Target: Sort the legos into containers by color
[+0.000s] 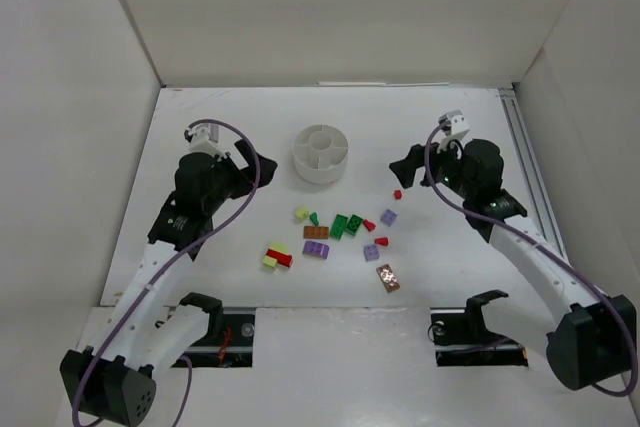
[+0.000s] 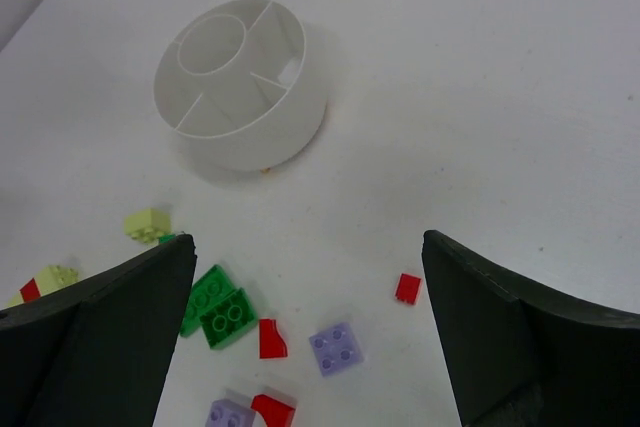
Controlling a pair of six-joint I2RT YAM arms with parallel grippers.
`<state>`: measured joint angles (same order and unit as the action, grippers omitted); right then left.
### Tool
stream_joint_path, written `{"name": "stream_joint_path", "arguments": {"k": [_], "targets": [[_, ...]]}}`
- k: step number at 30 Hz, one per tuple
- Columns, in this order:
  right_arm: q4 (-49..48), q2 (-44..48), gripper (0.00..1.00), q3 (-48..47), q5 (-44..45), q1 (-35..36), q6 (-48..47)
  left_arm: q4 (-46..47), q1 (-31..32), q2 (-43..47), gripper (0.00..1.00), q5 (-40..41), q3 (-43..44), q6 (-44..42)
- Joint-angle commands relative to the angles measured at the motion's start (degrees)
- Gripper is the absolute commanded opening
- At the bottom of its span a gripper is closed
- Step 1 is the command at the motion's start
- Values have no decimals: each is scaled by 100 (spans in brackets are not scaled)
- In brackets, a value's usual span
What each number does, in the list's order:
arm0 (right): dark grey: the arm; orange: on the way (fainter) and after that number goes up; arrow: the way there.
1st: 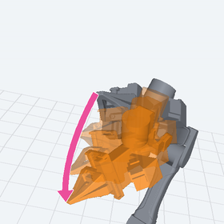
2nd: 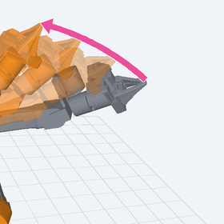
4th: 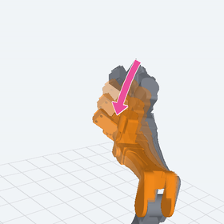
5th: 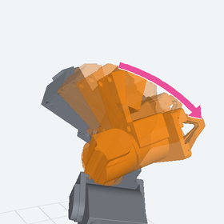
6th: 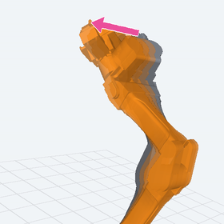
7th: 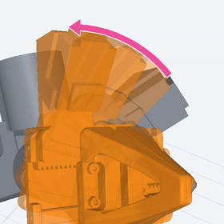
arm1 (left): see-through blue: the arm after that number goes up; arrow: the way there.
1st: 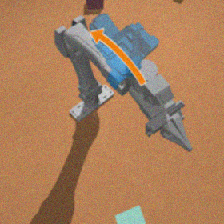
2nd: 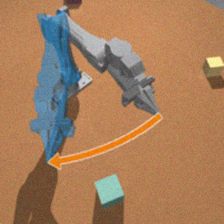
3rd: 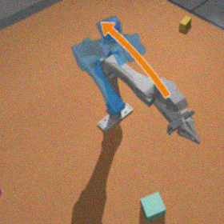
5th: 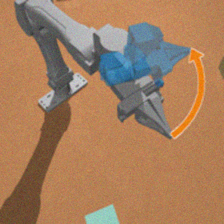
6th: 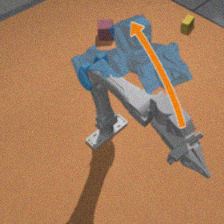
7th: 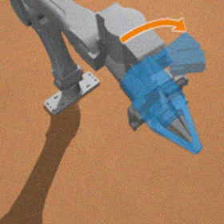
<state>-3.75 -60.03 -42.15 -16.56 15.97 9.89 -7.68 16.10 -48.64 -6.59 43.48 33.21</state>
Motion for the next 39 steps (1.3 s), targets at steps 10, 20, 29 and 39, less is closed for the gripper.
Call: {"name": "stream_joint_path", "arguments": {"k": [10,20,29,39], "targets": [[1358,-1107,99,-627,1094,389,12,-603,34,628,100,-167,-24,431],[1491,-1476,91,-311,2753,1294,1708,-761,34,-154,100,-307,-15,159],[1693,-2301,84,-364,3053,1857,2928,-717,34,-356,100,-413,-76,159],[2061,-2821,74,-504,3553,2024,3695,-717,87,-14,100,-413,-288,274]]}}
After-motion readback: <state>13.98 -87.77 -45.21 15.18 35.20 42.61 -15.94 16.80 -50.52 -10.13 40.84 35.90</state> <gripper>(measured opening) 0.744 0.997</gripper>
